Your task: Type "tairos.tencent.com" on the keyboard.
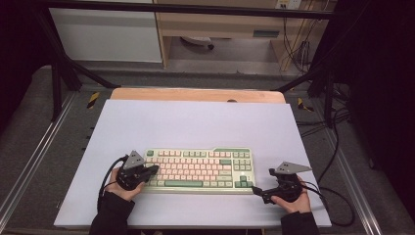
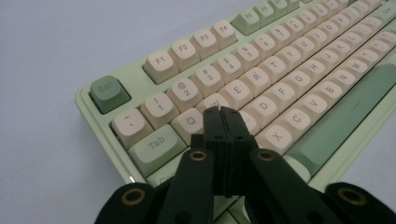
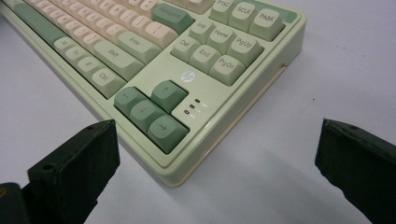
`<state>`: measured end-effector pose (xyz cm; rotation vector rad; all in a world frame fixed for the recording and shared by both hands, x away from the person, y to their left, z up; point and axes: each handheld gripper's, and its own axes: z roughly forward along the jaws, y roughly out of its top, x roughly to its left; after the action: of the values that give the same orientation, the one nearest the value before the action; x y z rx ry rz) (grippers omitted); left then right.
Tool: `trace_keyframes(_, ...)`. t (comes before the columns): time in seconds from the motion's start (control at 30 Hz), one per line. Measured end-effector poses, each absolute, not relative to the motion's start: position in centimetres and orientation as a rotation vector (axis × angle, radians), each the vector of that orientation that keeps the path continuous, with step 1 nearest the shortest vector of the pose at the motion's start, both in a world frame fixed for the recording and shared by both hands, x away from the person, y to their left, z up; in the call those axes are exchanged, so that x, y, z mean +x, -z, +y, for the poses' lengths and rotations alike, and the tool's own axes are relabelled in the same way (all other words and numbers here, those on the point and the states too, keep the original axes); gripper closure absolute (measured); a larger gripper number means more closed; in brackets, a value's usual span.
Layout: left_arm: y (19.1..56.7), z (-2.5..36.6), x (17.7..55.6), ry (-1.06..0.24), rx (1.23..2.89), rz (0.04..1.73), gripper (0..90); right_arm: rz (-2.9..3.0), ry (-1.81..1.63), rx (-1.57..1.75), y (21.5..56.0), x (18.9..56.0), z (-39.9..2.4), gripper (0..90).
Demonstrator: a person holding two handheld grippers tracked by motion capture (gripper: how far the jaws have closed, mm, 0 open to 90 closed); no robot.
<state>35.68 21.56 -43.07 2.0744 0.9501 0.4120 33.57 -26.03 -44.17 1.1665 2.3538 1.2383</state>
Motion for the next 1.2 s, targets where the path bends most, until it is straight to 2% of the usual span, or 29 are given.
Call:
trace_keyframes(0.67, 42.3, 21.7, 35.3, -0.416, 2.050, 0.929, 90.0, 2.336, -1.265, 1.144, 43.4, 33.5, -25.6, 0.4)
trace_keyframes(0.97, 42.1, 21.6, 35.2, -0.410, 2.048, 0.914, 90.0, 2.345, -1.276, 1.087, 42.2, 34.0, -23.4, 0.5)
trace_keyframes(1.2, 41.9, 21.6, 35.1, -0.411, 2.045, 0.905, 90.0, 2.347, -1.270, 1.067, 41.6, 34.5, -21.2, 6.2)
